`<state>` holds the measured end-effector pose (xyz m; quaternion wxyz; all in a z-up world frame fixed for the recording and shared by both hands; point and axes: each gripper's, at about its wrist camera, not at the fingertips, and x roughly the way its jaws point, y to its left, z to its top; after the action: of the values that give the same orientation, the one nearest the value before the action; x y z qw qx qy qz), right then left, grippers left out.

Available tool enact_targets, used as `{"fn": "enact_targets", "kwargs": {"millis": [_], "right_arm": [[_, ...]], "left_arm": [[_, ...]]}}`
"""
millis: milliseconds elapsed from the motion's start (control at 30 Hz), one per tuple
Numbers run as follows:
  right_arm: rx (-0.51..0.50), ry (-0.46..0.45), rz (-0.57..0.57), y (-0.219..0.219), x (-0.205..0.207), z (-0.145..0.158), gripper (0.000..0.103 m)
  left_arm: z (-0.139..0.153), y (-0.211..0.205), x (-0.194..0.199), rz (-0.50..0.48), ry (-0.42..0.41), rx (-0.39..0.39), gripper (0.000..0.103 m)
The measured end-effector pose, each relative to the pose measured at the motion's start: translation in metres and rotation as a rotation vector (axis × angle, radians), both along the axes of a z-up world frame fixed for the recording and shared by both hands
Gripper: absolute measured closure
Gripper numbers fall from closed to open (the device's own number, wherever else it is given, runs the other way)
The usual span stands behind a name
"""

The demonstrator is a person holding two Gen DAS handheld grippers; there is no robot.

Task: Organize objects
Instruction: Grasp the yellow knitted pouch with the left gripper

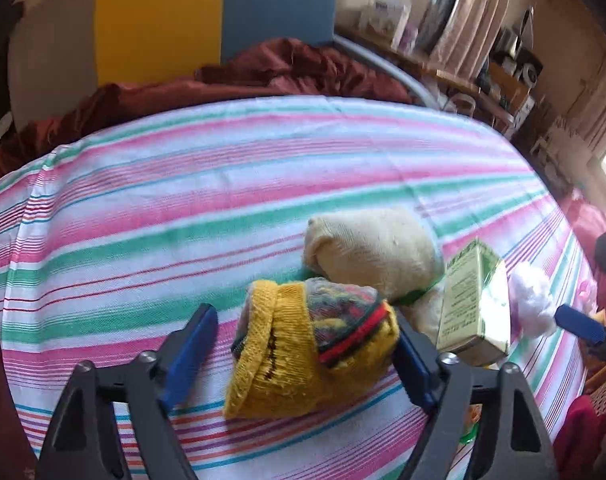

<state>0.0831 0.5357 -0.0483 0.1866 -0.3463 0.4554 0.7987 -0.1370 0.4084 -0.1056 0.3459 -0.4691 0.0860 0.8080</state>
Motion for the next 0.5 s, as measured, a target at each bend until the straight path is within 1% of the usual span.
{"fn": "enact_targets", "kwargs": {"millis": [33,133,200,300,433,500], "right_arm": [[0.002,-0.004,0.004,0.000,-0.001,-0.001,0.000],[0.008,-0.016,0.015,-0.001,-0.004,-0.003,0.000],[0.016,-0.019,0.019,-0.001,-0.004,-0.003,0.000],[0.025,-0.024,0.019,-0.001,-0.003,-0.003,0.000],[0.036,-0.026,0.041,-0.004,-0.004,-0.002,0.000],[0.057,-0.033,0.058,-0.007,-0.006,-0.001,0.000]], "left_arm": [[0.001,-0.004,0.002,-0.001,-0.013,0.010,0.044],[0.004,-0.018,0.009,0.020,-0.039,0.031,0.050],[0.007,-0.030,0.020,0.036,-0.035,0.034,0.052],[0.010,-0.047,0.052,0.034,0.015,0.023,0.052],[0.009,-0.069,0.107,0.002,0.127,0.002,0.052],[0.010,-0.078,0.126,-0.008,0.157,0.002,0.052]]}}
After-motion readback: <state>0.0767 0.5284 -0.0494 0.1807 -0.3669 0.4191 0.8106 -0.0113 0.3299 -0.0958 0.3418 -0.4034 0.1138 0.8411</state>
